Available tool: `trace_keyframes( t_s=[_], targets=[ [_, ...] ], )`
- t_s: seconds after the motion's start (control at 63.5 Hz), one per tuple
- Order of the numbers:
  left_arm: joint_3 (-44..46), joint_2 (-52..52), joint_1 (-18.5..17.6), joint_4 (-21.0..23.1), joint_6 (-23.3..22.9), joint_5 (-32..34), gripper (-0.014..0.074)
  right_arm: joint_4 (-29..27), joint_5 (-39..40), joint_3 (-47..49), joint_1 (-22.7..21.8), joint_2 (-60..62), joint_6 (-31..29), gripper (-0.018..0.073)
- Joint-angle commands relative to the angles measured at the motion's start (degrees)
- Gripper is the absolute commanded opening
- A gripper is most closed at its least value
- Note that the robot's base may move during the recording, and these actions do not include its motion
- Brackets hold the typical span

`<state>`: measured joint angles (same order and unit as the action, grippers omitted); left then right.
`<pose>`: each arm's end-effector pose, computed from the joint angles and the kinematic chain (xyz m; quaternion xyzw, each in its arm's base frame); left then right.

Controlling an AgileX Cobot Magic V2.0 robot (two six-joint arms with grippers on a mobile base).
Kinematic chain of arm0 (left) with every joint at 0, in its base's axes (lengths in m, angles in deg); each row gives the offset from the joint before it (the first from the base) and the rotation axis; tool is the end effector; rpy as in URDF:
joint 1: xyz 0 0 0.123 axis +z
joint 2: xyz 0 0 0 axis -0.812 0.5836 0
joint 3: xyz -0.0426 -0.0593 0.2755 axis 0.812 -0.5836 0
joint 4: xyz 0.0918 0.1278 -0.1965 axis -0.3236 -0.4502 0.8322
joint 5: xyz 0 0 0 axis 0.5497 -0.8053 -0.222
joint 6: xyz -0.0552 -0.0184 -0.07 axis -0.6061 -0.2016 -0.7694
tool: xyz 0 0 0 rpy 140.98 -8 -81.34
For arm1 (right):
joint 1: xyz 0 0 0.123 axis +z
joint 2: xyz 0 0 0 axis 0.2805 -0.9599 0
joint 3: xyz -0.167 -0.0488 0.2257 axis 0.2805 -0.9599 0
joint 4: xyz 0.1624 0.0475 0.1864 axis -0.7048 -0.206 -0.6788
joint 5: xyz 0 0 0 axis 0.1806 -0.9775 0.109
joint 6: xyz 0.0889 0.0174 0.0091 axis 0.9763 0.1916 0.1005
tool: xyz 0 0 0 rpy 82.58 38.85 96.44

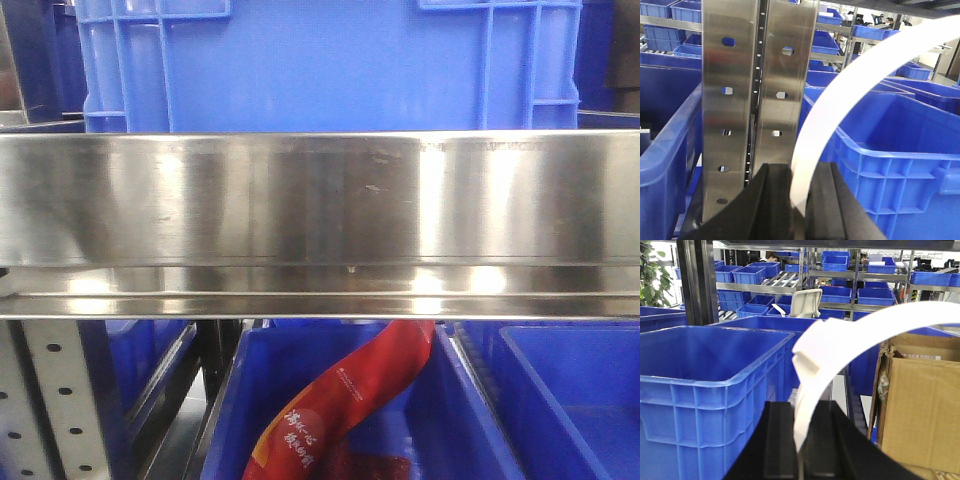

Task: Grab PVC pipe and place in blue bin
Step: 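Move both held pipe pieces over the open blue bins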

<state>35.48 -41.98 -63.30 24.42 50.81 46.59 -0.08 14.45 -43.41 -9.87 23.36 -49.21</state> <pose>0.0774 -0.0128 0.3873 0.0142 0.7167 -0.0992 0.6902 0.0647 0.0020 0.3784 -0.0182 0.7062 0.0207 0.7074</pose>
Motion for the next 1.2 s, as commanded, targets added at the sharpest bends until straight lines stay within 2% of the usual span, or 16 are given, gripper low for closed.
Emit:
trace_keyframes(
  t_s=[0.0,0.315,0.41,0.536,0.599,0.756,0.867,0.945,1.103,1.182],
  targets=[
    [0.0,-0.4,-0.3,0.0,-0.4,1.6,-0.0111,0.5,1.4,-0.1,0.1,0.3,-0.5,-0.0169],
    [0.4,0.0,-0.5,0.4,-0.4,0.9,-0.0111,0.1,1.9,0.2,0.1,0.3,-0.5,-0.0169],
    [3.6,2.3,-1.7,5.0,2.1,-3.2,-0.0111,-3.0,1.3,3.0,0.1,-1.0,-0.8,-0.0169],
    [8.8,6.5,-4.4,13.9,10.6,-6.0,-0.0111,-3.6,0.8,6.0,0.1,-4.3,-3.8,-0.0169],
    [11.2,9.5,-5.8,15.9,12.5,-6.0,-0.0111,-4.1,0.9,7.5,0.1,-6.6,-4.8,-0.0169],
    [19.4,19.0,-9.4,15.9,12.7,-6.0,-0.0111,-7.9,2.3,12.0,0.1,-13.9,-5.1,-0.0169],
    [25.0,25.9,-12.2,15.2,14.4,-6.0,-0.0111,-8.5,2.3,15.4,1.8,-19.6,-5.1,-0.0169],
    [29.6,31.2,-14.3,12.7,14.4,-5.9,-0.0111,-8.5,2.3,18.1,4.5,-23.6,-5.1,-0.0169],
    [38.5,41.8,-18.3,5.1,14.4,-6.8,-0.0111,-8.1,2.2,24.0,11.1,-32.5,-5.1,-0.0169],
    [43.6,47.2,-18.8,4.7,13.2,-9.2,-0.0111,-8.5,0.7,28.2,13.9,-37.6,-5.1,-0.0169]
  ],
)
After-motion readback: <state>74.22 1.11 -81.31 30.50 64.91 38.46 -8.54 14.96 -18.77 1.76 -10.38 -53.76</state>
